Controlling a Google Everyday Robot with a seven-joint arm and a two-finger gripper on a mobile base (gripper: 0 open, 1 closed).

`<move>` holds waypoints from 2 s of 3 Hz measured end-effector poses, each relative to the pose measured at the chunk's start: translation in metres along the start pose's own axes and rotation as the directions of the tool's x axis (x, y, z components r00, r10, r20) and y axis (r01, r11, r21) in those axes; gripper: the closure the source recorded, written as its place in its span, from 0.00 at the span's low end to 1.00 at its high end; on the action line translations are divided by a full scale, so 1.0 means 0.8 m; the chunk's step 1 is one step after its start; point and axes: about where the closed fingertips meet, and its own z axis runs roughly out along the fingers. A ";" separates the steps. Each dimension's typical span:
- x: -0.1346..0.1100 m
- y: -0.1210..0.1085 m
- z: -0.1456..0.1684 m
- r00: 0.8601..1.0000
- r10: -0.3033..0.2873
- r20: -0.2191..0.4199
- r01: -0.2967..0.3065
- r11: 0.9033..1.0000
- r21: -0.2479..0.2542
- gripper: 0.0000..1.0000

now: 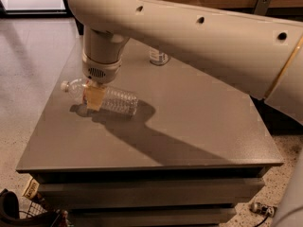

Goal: Knock water bottle over

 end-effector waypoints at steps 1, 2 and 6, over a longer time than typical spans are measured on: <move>-0.002 0.007 0.025 0.999 -0.012 -0.032 0.011 0.999 -0.047 1.00; -0.005 0.009 0.036 1.000 -0.013 -0.021 0.012 0.998 -0.059 0.97; -0.004 0.012 0.033 1.000 -0.018 -0.023 0.016 0.998 -0.055 0.00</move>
Offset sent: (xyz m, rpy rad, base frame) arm -0.0012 0.0187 -0.0367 -0.0025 0.0694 0.0319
